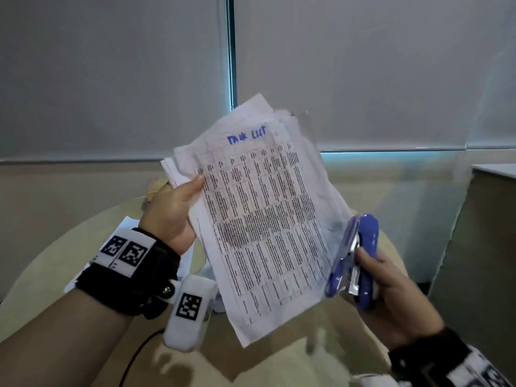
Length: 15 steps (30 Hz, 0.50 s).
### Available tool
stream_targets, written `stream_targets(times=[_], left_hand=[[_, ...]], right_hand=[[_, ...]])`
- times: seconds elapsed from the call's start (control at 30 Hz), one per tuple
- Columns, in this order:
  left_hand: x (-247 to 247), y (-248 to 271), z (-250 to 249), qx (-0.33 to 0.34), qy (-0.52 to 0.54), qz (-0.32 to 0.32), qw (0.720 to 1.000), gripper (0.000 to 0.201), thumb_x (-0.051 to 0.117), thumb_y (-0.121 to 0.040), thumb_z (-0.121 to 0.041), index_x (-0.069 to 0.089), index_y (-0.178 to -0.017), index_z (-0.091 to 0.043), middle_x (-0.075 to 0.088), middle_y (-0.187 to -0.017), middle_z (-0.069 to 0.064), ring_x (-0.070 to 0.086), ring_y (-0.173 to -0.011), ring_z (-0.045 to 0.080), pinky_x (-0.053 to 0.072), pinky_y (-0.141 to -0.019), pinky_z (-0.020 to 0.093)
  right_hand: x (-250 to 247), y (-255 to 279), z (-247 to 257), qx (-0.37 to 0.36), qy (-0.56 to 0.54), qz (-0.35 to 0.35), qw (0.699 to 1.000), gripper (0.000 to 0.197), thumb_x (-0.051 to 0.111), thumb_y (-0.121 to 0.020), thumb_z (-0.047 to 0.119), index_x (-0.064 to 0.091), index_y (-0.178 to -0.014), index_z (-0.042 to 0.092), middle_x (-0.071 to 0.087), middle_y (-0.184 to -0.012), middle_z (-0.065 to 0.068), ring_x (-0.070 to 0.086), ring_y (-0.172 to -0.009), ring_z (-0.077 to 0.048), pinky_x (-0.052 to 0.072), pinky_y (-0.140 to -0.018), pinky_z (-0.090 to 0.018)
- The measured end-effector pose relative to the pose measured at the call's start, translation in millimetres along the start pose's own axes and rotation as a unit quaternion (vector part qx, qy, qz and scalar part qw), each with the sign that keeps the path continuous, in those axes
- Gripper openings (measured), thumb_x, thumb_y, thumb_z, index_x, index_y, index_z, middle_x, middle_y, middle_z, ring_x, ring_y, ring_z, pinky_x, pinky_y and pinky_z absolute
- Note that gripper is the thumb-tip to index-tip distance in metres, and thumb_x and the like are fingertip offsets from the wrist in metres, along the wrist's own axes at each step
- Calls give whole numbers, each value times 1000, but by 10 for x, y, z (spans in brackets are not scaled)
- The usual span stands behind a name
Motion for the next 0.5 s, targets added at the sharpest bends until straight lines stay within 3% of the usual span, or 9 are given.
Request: stream_targets(times=[0.07,0.1,0.2,0.3,0.33,0.37,0.4,0.43,0.5], left_hand=[[1,17,37,-9,15,10,1000,34,37,-100,-11,59,-124,-7,64,-123,18,64,-109,31,57,-79,49],[-7,25,53,-11,26,13,1000,33,37,-100,-12,62,-120,-7,65,-122,17,64,-108,30,57,-79,49],[-121,55,59,11,10,5,1000,35,41,-96,-11,58,-127,-9,66,-121,15,65,-109,29,55,-84,48],[-356,48,-100,127,-80,-79,986,33,49,-91,2,50,-121,-11,71,-100,5,71,-84,14,59,-67,27],[-432,52,-214,192,-150,-118,962,38,54,-89,4,45,-121,-15,67,-100,0,67,-82,7,56,-66,20],[-470,53,-346,261,-242,-148,923,47,62,-84,-1,42,-122,-21,61,-107,-4,62,-90,3,54,-74,19],[-439,65,-475,327,-346,-150,867,54,66,-80,-12,40,-124,-27,55,-115,-9,56,-104,-1,48,-89,19],[-315,94,-564,385,-441,-112,803,57,67,-76,-23,40,-126,-31,51,-121,-13,49,-114,-4,37,-100,17],[71,152,-554,425,-587,23,689,62,64,-73,-43,44,-129,-28,47,-126,-13,40,-125,2,23,-106,13]], right_hand=[[34,23,-124,15,-7,-8,1000,80,84,-59,31,50,-123,-3,64,-106,-24,63,-87,-32,49,-88,-47],[51,15,-153,12,-20,-14,1000,81,85,-56,31,51,-123,-1,64,-112,-23,64,-90,-32,52,-87,-48],[77,0,-113,-7,-41,-36,999,55,65,-74,24,54,-123,2,65,-113,-19,65,-92,-29,57,-74,-40],[3,-20,54,-43,26,-28,998,47,60,-77,21,56,-120,3,64,-116,-19,61,-100,-30,53,-83,-41],[-12,-38,120,-53,58,-22,997,45,66,-74,23,60,-115,6,64,-116,-21,61,-98,-29,52,-82,-39],[-10,-56,188,-57,92,-14,994,50,75,-67,29,63,-111,10,64,-113,-21,60,-95,-29,51,-79,-38],[6,-80,245,-57,130,-1,990,60,83,-56,37,65,-107,11,64,-109,-22,58,-92,-29,47,-77,-39],[40,-115,287,-54,168,16,984,71,88,-47,43,65,-105,11,62,-105,-23,55,-91,-31,41,-78,-42],[171,-178,333,-46,230,67,970,77,88,-46,45,62,-106,6,59,-101,-29,53,-89,-32,36,-77,-45]])
Point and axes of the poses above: each hand's wrist, its own y-axis away from the middle knuckle, its own x-axis out of the palm, z = x × y, the point moved 3 cm from there along -y, towards the middle knuckle
